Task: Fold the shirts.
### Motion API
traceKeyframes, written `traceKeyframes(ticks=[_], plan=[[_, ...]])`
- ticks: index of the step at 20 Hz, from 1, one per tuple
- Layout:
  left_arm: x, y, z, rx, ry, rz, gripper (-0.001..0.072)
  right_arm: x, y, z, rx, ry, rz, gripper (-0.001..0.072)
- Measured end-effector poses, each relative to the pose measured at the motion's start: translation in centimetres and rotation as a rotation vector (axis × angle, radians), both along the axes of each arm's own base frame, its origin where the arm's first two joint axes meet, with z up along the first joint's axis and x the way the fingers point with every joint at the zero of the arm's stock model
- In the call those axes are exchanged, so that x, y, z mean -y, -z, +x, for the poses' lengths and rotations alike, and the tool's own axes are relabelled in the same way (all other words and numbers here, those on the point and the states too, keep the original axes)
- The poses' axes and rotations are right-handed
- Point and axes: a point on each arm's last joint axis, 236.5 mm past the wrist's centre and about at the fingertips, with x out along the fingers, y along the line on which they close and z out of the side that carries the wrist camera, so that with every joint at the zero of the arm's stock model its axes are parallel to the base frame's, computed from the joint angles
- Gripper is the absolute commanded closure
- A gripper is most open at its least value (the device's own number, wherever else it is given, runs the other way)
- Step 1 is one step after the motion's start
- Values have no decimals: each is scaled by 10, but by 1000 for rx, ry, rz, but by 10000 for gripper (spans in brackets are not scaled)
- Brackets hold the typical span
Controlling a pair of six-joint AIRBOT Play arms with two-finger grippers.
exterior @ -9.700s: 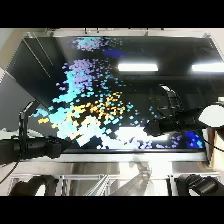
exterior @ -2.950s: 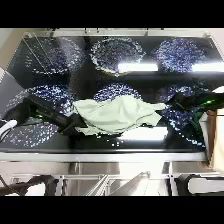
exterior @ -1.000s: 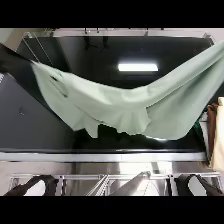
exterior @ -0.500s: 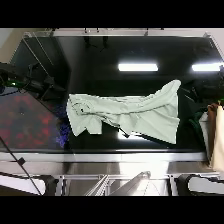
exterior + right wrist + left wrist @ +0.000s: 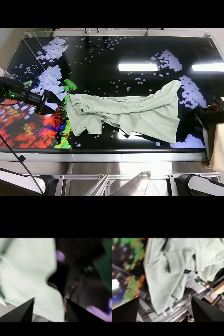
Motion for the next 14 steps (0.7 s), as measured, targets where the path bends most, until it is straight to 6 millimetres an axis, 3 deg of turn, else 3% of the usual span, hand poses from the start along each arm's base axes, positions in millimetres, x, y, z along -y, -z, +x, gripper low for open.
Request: traceKeyframes(ticks=[3,8,9,10,11,14], plan=[[5,13,-13,-36,9,0,5,-12,24,-44,-141,69,-24,115],[12,20,-17,-39,30,8,5,-74,38,-63,-208,73,101,120],[13,22,-17,-36,33,15,5,-88,37,-66,-215,44,136,230],[15,24,-15,-30,34,21,6,-95,39,-69,-212,8,136,501],[18,24,-15,-26,38,24,6,-100,43,-70,-201,-25,123,685],[24,29,-8,-2,43,46,6,-106,47,-53,-129,-24,109,693]])
